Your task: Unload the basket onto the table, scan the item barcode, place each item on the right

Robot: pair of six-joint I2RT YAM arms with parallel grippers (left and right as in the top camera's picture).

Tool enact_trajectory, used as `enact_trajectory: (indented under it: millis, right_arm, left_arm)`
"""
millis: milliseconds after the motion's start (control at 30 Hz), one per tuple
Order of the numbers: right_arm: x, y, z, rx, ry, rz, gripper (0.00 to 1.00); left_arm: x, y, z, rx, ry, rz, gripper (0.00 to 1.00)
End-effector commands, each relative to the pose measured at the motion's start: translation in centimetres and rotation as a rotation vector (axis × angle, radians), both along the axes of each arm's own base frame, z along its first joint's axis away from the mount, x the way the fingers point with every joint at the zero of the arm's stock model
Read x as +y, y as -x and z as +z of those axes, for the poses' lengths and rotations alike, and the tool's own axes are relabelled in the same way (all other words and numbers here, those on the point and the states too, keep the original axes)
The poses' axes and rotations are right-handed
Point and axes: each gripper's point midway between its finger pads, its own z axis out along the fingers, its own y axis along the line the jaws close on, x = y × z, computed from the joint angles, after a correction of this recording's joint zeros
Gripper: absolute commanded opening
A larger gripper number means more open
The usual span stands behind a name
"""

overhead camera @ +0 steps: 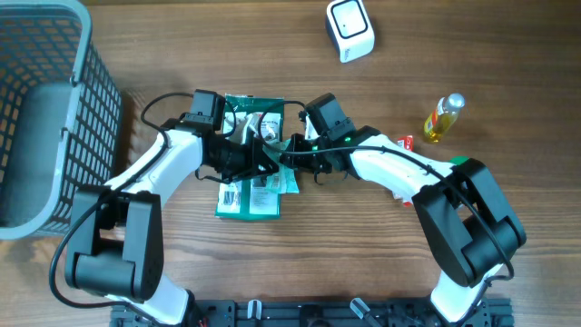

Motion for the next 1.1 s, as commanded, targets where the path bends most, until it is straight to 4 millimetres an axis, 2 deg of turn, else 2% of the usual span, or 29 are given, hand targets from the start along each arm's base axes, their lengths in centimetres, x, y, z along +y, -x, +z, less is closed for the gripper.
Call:
enact_trajectory:
  millis: [0,33,100,233,333,367,433,467,667,800,933,1067]
  right_arm:
    - [-0.4,-0.5,0.4,-0.033,0.012,-0.001,0.25]
    - [-0.5,-0.8,0.7,-0.043,-0.008,0.011,0.25]
    - [-0.3,-1.0,1.2,-0.053,-0.043,0.033,0.26]
    - [-0.4,-0.9,0.9,-0.049,-0.035,0.04,0.28]
    - [0.3,-0.1,-0.2,-0.031,-0.023,0.061,0.27]
    - [0.4,0.0,-0.4,-0.026,-0.02,0.064,0.23]
    - [0.3,-0.1,-0.8,-0.023,-0.015,0.062,0.06]
    - [0.3,-0.2,-0.8,-0.027,-0.014,0.059,0.04]
    - [-1.3,-1.0,0.6,-0.024,-0.016,0.011,0.04]
    - [-2.9,-0.5,0.3,0.043,0.015,-0.035,0.04]
    - [-3.1,-0.3,0.4,0.068,0.014,-0.052,0.04]
    - [-3.6,0.1,1.8,0.063,0.017,-0.056,0.04]
  left_arm:
    - [-1.8,1.3,1.3,0.049,0.162,-0.037,0.04]
    - [-2.4,1.2,2.2,0.045,0.224,-0.048,0.04]
    - [-2.4,1.1,2.2,0.035,0.224,-0.048,0.04]
    - [-2.1,1.0,1.8,0.031,0.194,-0.043,0.04]
    - [-1.2,0.6,0.5,0.015,0.103,-0.028,0.04]
    - [-1.1,0.6,0.3,0.016,0.09,-0.026,0.04]
    - [-1.1,0.6,0.3,0.015,0.088,-0.026,0.04]
    - [-0.9,0.5,0.2,0.013,0.077,-0.024,0.04]
    - [-0.1,0.5,-0.8,0.014,0.002,-0.013,0.04]
    - [-0.1,0.4,-0.8,0.007,0.004,-0.013,0.04]
    - [0.0,0.1,-0.9,-0.007,-0.004,-0.011,0.04]
    - [0.1,0.1,-1.0,-0.009,-0.012,-0.009,0.04]
